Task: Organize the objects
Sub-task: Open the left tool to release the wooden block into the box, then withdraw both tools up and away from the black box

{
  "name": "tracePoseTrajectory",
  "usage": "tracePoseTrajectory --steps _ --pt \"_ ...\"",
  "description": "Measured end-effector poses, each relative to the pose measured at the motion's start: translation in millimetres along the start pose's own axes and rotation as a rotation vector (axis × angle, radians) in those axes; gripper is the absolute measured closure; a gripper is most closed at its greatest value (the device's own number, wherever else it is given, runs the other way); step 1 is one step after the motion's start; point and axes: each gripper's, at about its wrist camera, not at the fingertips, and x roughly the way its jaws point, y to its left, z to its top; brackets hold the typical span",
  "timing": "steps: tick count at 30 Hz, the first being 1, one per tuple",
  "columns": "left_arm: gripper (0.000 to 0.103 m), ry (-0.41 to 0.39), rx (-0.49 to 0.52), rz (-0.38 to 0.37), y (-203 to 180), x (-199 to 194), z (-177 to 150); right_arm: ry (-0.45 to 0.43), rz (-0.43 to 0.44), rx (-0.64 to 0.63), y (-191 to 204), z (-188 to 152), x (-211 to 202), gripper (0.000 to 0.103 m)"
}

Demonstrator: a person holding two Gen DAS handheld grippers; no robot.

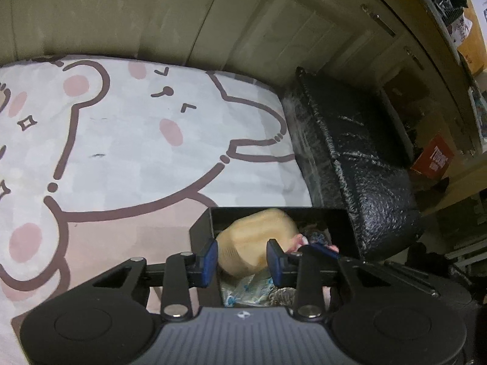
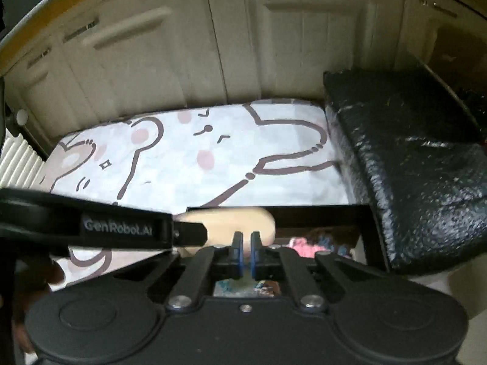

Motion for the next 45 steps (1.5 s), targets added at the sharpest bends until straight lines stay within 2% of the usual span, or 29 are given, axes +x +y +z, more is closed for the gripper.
tracePoseTrajectory --steps 3,10,24,30,34,36,41,43,45 --pt "0.067 -0.007 -0.001 -0.018 -2.1 -1.5 1.5 -0.004 -0.016 -0.008 -0.8 5.3 -2.0 0.098" --pt "0.067 -0.024 0.008 0.006 -0.2 -8.0 1.8 0.006 -0.028 0.006 -6.3 4.9 -7.2 0.098" --pt "0.067 -0.091 0.099 0.122 -2.4 -44.8 -7.9 -0.007 -0.066 0.067 -15.8 -8.8 -33.0 0.096" --pt "0.067 -0.13 0.132 0.172 -3.1 -70.6 -13.8 -0.038 -0.066 0.087 -16.7 -12.6 -56.0 0.09" --pt "0.065 -0.149 0.154 0.189 -5.7 -89.7 -19.0 -0.061 -0.071 0.096 -15.0 -14.7 -75.4 0.079" --pt "0.062 -0.152 0.167 0.197 -7.7 -97.9 -22.3 -0.07 -0.071 0.091 -13.4 -15.4 -84.3 0.077" --pt "0.037 -0.173 0.197 0.234 -10.2 -119.1 -33.3 -0.099 -0.078 0.069 -7.8 -18.6 -109.6 0.065" --pt "0.028 -0.185 0.208 0.242 -11.0 -128.8 -37.6 -0.113 -0.079 0.063 -6.7 -20.0 -120.2 0.054" --pt "0.019 -0.201 0.221 0.243 -12.6 -140.1 -42.6 -0.124 -0.084 0.055 -5.1 -21.5 -129.9 0.049"
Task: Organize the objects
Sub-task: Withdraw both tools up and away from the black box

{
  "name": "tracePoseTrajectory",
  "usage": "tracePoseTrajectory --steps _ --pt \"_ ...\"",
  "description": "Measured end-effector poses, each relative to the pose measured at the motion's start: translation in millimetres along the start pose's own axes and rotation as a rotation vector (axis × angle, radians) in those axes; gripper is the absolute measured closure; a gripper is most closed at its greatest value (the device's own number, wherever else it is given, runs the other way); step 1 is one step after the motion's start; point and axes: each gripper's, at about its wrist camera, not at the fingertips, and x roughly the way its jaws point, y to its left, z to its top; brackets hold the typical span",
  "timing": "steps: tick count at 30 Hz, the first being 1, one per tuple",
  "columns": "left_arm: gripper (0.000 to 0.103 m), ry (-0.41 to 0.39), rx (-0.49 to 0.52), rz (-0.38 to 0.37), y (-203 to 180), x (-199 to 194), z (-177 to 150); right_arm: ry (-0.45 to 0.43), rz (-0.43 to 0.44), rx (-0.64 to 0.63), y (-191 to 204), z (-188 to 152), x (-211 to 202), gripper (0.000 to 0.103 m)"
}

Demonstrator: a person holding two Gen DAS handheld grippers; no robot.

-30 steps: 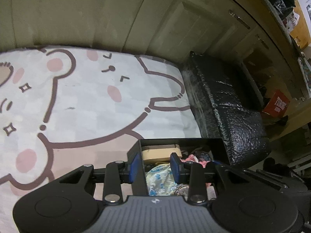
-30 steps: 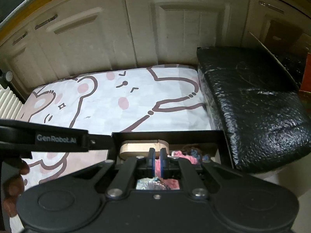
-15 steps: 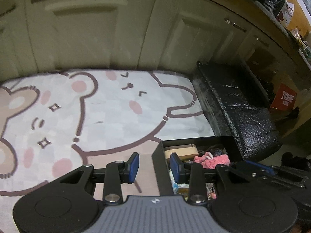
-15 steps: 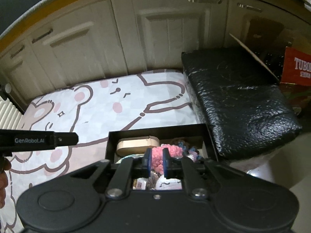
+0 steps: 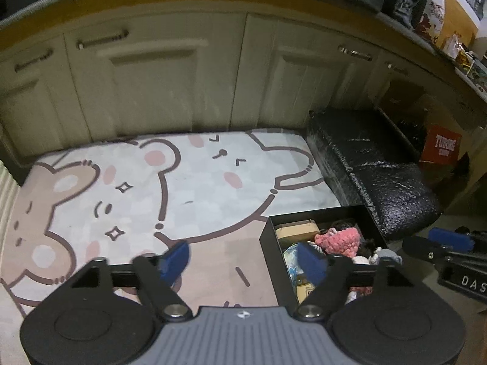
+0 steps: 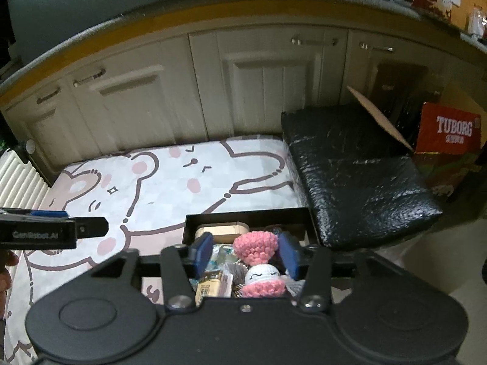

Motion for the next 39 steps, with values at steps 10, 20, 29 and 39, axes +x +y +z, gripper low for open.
tracePoseTrajectory --steps 10,20,29,39 --pt "0.001 -0.075 0.083 0.017 -9.0 -54.1 -14.5 -0.049 -0.024 -0.027 8.0 -10.4 -39.6 0.02" --pt "0.0 -0.098 0.125 0.061 -9.2 -84.4 -36.8 -0.075 -0.042 -0.027 14.5 -30.9 -73.6 0.01" --pt "0.0 -0.107 0.114 0.051 -1.7 -94.9 -57.3 -0.064 -0.079 -0.006 17.3 -49.2 -88.2 0.009" --pt "0.0 -0.093 0.086 0.067 7.0 -87.9 -68.2 -0.053 -0.119 -0.009 22.8 -61.9 -87.6 0.009"
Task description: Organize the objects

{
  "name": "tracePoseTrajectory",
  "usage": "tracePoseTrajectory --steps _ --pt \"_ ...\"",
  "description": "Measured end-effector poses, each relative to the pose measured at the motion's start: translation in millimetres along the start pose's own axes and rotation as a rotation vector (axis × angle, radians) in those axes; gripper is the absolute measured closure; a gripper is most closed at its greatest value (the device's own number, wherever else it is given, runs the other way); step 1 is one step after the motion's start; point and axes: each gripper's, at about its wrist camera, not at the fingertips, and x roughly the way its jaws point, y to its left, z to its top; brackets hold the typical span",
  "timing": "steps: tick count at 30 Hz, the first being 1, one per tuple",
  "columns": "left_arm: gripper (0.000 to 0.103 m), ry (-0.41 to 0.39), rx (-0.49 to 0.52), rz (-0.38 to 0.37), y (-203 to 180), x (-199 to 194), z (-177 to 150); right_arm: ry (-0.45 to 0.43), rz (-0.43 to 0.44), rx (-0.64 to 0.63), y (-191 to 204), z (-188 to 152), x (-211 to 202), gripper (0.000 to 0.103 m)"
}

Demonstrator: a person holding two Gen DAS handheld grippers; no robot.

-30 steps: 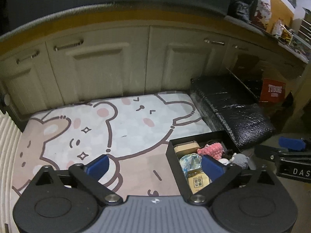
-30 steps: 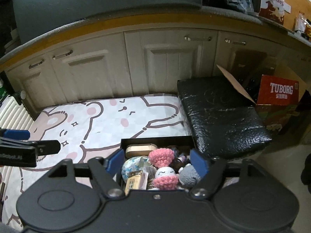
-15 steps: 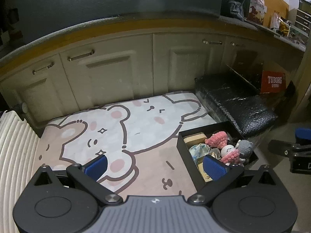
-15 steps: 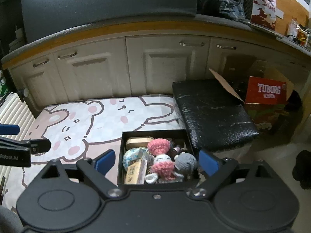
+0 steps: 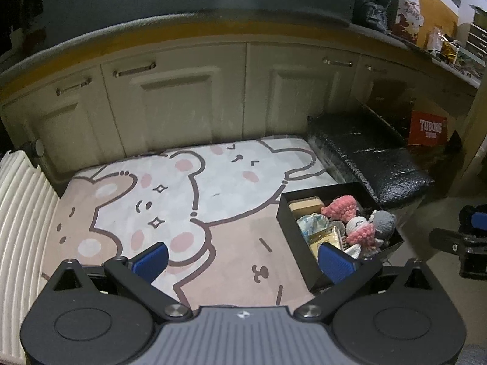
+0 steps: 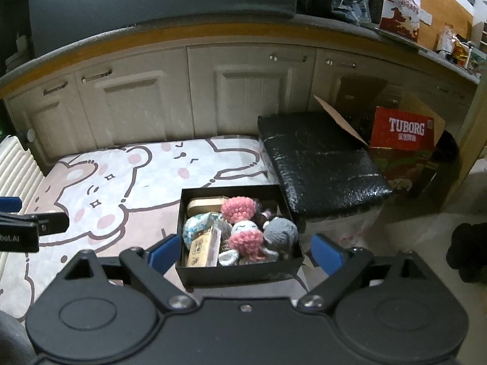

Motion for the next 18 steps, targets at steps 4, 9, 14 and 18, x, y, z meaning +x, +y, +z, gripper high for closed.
tracePoseTrajectory --steps 4,9,14,18 --pt "0.0 0.006 -0.003 0.003 1.7 1.7 -0.9 0.01 -0.013 0.013 0.4 -4.0 3.4 0.009" --pt "0.0 0.011 0.029 0.035 -2.6 3.2 -2.3 0.013 -0.023 0.028 -0.5 -5.9 5.5 0.009" --pt "0.0 0.018 0.036 0.039 -3.0 4.4 -2.4 0.019 -0.031 0.038 -1.6 -6.7 7.9 0.009" --pt "0.0 0.025 0.039 0.039 -3.2 5.0 -3.3 0.017 -0.032 0.037 -1.2 -6.8 7.5 0.009"
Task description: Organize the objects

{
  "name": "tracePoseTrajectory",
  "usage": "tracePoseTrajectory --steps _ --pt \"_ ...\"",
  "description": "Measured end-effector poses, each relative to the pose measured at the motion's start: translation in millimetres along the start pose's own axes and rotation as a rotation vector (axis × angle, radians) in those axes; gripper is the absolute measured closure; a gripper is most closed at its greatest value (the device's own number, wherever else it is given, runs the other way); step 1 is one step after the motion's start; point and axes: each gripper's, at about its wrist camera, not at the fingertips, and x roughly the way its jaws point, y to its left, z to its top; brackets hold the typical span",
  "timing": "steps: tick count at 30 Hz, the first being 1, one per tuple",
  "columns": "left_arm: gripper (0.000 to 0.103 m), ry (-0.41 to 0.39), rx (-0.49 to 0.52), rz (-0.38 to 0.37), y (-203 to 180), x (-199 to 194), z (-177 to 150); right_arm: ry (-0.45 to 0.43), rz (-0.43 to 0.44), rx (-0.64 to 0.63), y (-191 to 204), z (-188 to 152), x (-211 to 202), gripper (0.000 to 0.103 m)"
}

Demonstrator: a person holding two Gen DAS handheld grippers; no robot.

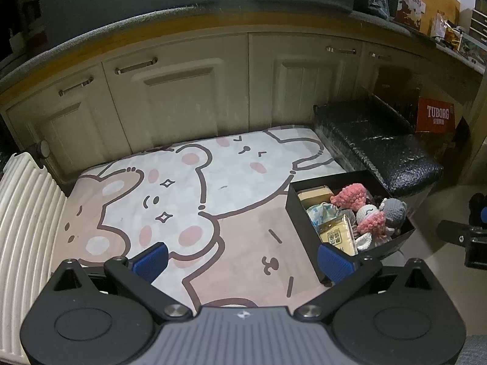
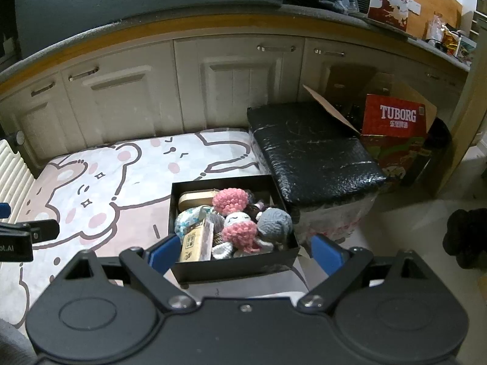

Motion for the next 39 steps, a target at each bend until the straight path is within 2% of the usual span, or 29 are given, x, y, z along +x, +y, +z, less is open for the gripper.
tracePoseTrajectory --steps 39 --pt "0.0 0.01 -0.009 0.0 3.8 1.6 -1.6 -0.006 -0.003 -0.009 6.0 0.3 -1.6 0.009"
